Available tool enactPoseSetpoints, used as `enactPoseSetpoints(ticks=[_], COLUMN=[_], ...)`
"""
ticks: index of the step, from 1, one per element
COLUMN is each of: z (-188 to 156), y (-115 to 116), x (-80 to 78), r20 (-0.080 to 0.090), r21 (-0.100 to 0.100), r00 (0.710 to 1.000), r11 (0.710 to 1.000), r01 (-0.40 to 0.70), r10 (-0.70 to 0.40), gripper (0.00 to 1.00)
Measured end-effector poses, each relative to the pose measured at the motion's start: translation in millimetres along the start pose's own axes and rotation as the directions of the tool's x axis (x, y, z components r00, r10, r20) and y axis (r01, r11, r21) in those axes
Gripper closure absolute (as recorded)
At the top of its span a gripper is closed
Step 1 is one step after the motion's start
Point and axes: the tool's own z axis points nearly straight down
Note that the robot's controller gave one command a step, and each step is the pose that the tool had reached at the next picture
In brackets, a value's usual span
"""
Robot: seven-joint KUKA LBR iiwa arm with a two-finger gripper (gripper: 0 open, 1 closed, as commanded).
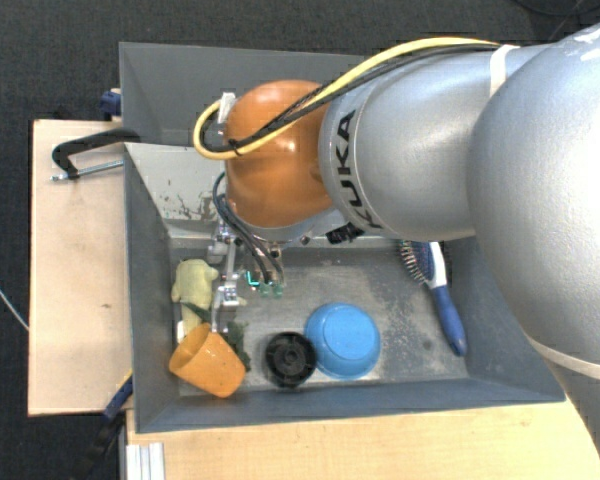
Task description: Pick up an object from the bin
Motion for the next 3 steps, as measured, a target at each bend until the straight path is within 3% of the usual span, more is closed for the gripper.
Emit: enactPoseSetpoints(ticks=[1, 2, 3], z=[85, 56, 52], y=[4, -3, -6], x=[-14.1, -4.5, 11.2], r20=[0.008, 0.01, 0.004], r21=[-0.005, -0.006, -0.004], r00=[0.984, 0.952, 0.86], r11=[0.985, 0.952, 0.86], r01=[-0.175, -0.307, -0.511], r10=[0.175, 0.307, 0.511], gripper=[0.0, 0.0, 0.0])
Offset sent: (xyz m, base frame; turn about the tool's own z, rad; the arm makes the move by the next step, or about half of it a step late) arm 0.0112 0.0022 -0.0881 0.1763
